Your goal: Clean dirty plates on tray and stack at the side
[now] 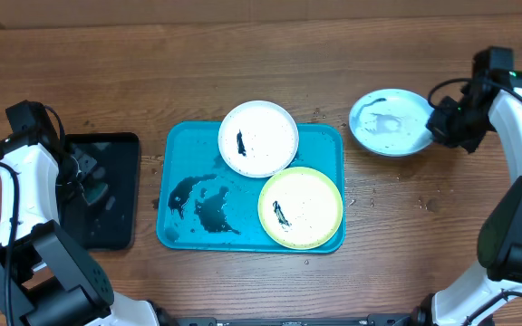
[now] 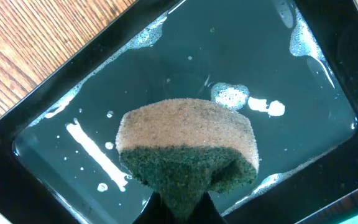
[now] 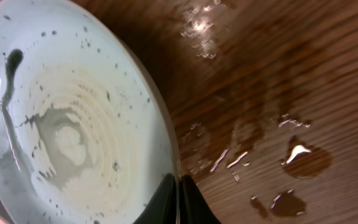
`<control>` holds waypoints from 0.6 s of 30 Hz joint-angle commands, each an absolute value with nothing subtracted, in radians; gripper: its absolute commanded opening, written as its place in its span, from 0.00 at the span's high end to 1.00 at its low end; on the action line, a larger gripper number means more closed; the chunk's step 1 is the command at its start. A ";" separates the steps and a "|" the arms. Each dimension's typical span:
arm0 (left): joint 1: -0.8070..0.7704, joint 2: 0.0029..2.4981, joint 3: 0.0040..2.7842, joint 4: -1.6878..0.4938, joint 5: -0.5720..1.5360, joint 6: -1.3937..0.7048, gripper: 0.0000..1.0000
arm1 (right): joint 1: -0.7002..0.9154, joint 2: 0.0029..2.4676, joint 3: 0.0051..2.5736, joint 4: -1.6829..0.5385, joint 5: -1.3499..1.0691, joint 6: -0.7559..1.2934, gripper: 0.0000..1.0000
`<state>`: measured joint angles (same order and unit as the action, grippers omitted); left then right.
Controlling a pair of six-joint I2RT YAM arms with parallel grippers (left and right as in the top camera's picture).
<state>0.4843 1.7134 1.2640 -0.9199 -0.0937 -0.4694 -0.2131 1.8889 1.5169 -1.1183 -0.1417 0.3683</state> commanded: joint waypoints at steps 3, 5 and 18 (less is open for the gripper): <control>0.486 1.717 1.265 -0.918 -0.100 -0.479 0.96 | -0.254 1.848 1.449 -1.026 -0.120 0.365 0.96; 0.486 1.717 1.265 -0.916 -0.099 -0.479 0.96 | -0.247 1.848 1.438 -1.007 -0.120 0.365 0.96; 0.486 1.717 1.265 -0.911 -0.099 -0.479 0.96 | -0.027 1.848 1.434 -0.966 -0.328 0.276 0.28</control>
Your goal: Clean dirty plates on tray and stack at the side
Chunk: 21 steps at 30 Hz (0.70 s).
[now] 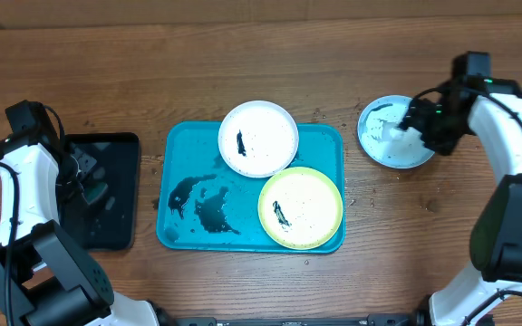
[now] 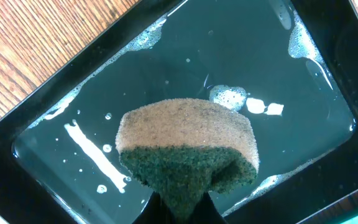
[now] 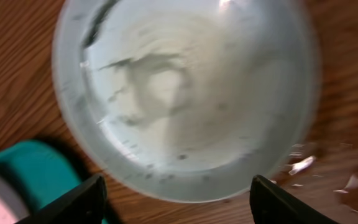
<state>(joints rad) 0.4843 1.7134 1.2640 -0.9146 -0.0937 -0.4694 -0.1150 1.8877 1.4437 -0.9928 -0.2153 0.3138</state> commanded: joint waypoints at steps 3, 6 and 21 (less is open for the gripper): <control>0.484 1.717 1.265 -0.911 -0.085 -0.479 0.96 | 0.073 1.848 1.434 -0.921 -0.334 0.276 0.29; 0.484 1.717 1.265 -0.912 -0.073 -0.479 0.95 | 0.182 1.848 1.430 -0.855 -0.291 0.309 0.28; 0.484 1.717 1.265 -0.912 -0.047 -0.475 0.96 | 0.425 2.002 1.424 -0.636 -0.070 0.398 0.36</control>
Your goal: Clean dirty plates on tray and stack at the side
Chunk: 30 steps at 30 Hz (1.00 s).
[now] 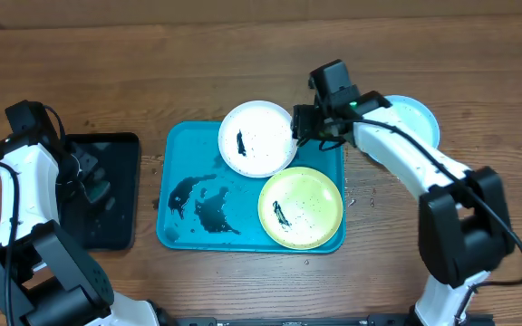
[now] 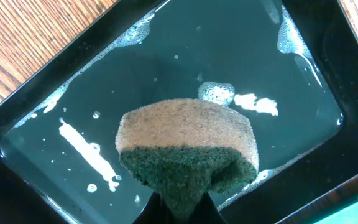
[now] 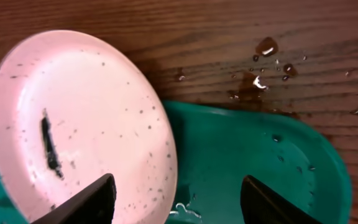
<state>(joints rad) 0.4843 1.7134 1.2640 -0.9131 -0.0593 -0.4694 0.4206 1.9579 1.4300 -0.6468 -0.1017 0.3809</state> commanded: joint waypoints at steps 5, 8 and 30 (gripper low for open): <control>0.484 1.717 1.265 -0.911 -0.047 -0.476 0.96 | 0.426 2.038 1.424 -0.614 -0.108 0.397 0.52; 0.484 1.717 1.265 -0.910 -0.047 -0.476 0.96 | 0.426 2.045 1.424 -0.603 -0.128 0.397 0.57; 0.484 1.717 1.265 -0.872 0.139 -0.458 0.96 | 0.487 2.088 1.424 -0.591 -0.212 0.469 0.96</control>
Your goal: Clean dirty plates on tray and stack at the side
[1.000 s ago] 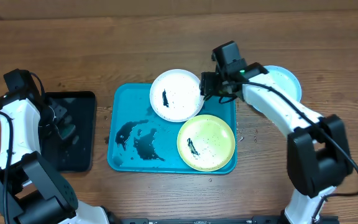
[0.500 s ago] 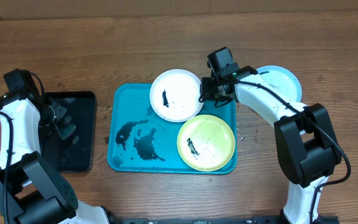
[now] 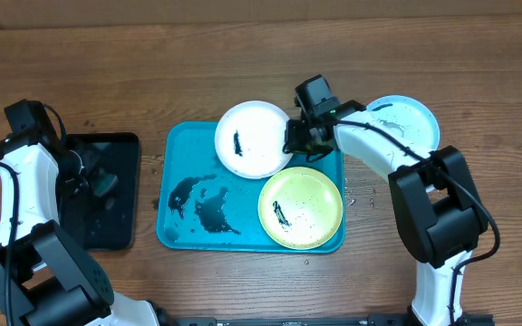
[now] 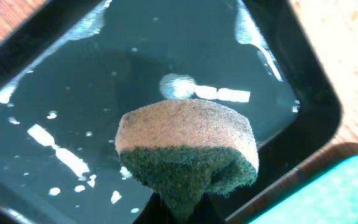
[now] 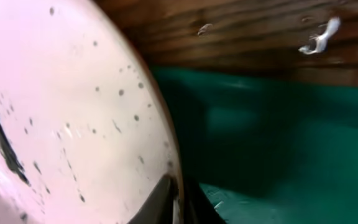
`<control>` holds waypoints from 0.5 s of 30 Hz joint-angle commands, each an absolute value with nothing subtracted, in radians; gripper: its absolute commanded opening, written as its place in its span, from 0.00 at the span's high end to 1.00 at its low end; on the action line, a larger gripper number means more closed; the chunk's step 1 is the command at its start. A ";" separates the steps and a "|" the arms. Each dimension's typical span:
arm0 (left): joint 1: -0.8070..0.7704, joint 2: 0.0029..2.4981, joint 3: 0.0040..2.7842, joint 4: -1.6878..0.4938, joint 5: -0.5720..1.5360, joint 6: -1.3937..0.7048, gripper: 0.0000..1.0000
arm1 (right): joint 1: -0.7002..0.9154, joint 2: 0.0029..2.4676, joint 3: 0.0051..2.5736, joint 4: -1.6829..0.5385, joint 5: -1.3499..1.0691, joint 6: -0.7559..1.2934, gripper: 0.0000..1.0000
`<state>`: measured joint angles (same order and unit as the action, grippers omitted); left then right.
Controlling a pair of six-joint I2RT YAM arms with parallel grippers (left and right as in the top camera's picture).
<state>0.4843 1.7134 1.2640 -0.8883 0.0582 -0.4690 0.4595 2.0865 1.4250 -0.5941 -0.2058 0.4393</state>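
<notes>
A teal tray point(image 3: 188, 154) holds a white plate point(image 3: 252, 138) with a dark smear and a yellow-green plate point(image 3: 301, 206) with a dark smear. My right gripper point(image 3: 290, 145) is shut on the white plate's right rim point(image 5: 166, 149), its fingers pinching the edge. A light blue plate point(image 3: 406, 116) lies on the table to the right of the tray. My left gripper point(image 4: 180, 208) is shut on a tan and green sponge point(image 4: 185, 143) above the black water tray point(image 3: 98, 195).
Dark spilled liquid point(image 3: 202, 204) lies on the teal tray's left half. Water drops point(image 3: 361, 195) wet the wood to the right of the tray. The black tray's rim point(image 4: 303, 81) sits close to the teal tray's edge point(image 4: 328, 193).
My right gripper was open beside the white plate's right edge and is now shut on that rim. The left gripper with the sponge has shifted toward the black tray's right end.
My right gripper was shut on the light blue plate's rim at the right of the tray. Then it stood open over that plate, then open by the white plate, and now grips it. The left gripper held the sponge over the water tray throughout.
</notes>
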 commanded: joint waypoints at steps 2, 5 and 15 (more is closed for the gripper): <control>0.484 1.717 1.265 -0.848 0.240 -0.394 0.96 | 0.503 2.088 1.428 -0.593 -0.231 0.472 0.96; 0.484 1.716 1.265 -0.820 0.431 -0.290 0.96 | 0.527 2.087 1.447 -0.600 -0.263 0.472 0.96; 0.459 1.716 1.266 -0.822 0.734 -0.197 0.96 | 0.633 2.087 1.608 -0.763 -0.271 0.608 0.96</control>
